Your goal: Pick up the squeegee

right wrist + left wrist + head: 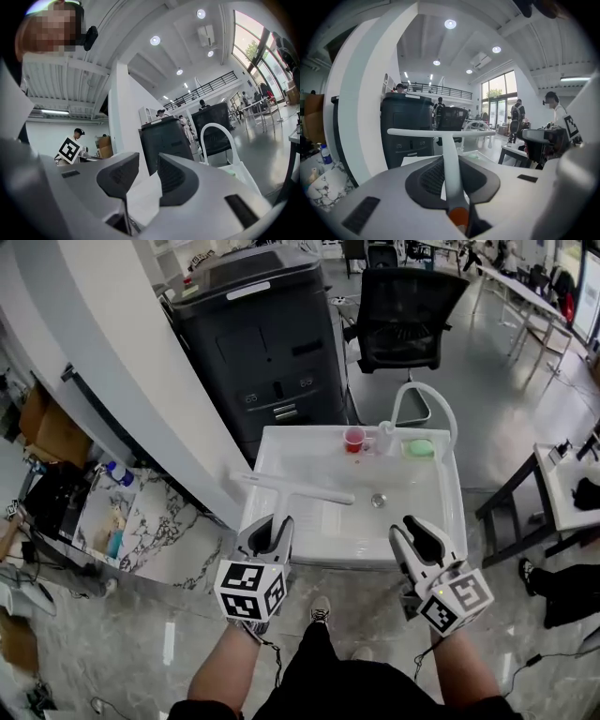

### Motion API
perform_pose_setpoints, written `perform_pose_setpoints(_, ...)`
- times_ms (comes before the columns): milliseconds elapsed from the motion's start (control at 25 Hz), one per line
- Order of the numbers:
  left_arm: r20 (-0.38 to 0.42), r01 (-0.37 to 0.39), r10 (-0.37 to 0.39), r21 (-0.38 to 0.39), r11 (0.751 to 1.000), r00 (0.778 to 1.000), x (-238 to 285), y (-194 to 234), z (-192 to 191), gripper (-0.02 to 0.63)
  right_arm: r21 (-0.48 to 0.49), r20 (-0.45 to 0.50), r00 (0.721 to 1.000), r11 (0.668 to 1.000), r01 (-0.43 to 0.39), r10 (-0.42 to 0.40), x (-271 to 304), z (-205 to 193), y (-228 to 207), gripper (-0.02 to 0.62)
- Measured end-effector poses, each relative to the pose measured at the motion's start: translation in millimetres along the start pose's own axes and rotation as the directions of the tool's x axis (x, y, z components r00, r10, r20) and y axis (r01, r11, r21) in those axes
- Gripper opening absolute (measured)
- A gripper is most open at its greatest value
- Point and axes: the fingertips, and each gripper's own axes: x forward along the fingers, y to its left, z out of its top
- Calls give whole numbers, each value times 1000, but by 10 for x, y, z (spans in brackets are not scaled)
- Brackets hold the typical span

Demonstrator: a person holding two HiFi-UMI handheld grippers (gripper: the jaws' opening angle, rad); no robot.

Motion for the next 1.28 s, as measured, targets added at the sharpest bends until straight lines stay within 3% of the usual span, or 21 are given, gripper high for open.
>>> perform_pose_setpoints(360, 34, -68, 70, -50, 996, 997, -874, -393, -239, 77, -9, -46, 996, 997, -73, 72, -599, -138, 351, 135)
perform_pose_setpoints(760, 55, -113, 118, -88, 990, 991, -1477, -257, -374, 77, 9, -71, 990, 993, -120, 120, -596, -296, 814, 133)
perform_pose_setpoints(1040, 74, -65, 72, -90, 994, 995, -1897, 264, -428, 77, 9, -59, 994, 996, -94, 95, -324, -447, 1463, 132)
perform_pose_setpoints(1280, 95, 23, -15, -88, 996, 995, -2234, 685, -448, 77, -14, -31, 999, 999, -31, 30, -258, -549, 2106, 132)
